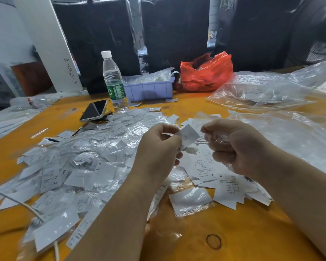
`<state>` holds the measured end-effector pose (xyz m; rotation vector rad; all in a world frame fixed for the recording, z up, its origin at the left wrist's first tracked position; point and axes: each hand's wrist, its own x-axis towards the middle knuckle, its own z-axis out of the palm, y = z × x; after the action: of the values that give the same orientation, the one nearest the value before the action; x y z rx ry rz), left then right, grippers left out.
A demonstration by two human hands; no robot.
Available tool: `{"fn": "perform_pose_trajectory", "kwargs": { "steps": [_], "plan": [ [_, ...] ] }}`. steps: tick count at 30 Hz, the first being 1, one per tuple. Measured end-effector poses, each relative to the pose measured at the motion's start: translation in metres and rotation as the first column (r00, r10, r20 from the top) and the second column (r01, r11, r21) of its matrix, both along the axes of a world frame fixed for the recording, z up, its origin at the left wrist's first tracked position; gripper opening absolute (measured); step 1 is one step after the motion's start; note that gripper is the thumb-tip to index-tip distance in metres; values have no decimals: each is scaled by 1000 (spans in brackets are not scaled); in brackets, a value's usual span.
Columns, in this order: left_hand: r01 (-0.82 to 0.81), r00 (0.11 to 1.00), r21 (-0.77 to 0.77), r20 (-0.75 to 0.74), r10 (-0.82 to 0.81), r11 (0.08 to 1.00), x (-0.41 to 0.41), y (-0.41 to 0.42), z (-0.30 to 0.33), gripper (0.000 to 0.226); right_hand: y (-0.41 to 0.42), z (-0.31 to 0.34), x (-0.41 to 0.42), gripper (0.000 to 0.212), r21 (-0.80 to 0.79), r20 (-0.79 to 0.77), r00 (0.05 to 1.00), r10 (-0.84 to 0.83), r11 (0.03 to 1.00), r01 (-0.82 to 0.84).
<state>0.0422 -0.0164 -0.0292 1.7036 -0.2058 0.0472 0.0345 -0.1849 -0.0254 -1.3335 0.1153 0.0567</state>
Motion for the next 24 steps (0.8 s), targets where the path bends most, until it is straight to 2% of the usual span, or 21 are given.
{"fn": "perform_pose_trajectory", "kwargs": {
  "steps": [3,5,8,11,13,17,21,24],
  "plan": [
    [-105,993,-20,45,106,994,2,3,0,26,-2,2,-1,27,-53,-47,996,71,996,-74],
    [-137,984,63,123,128,989,1,4,1,24,-3,3,-2,31,-95,-106,978,182,977,-192],
    [-66,984,180,176,34,981,-4,0,2,20,-3,2,-4,32,-179,-189,927,324,917,-357],
    [87,981,274,145,-131,958,-7,-3,3,49,-3,2,-5,36,-239,-241,895,376,871,-430],
    [121,970,342,160,-185,932,-8,-2,2,45,-3,4,-6,41,-263,-262,887,381,856,-446],
    [52,967,338,219,-132,940,-5,0,0,22,-3,6,-7,44,-292,-247,913,326,873,-391],
    [114,985,226,104,-141,967,-2,1,1,14,-3,6,-3,28,-260,-58,993,100,959,-112],
    [165,984,189,33,-174,968,-1,0,0,12,-3,4,-1,30,-239,-6,999,51,970,-51]
  ]
}}
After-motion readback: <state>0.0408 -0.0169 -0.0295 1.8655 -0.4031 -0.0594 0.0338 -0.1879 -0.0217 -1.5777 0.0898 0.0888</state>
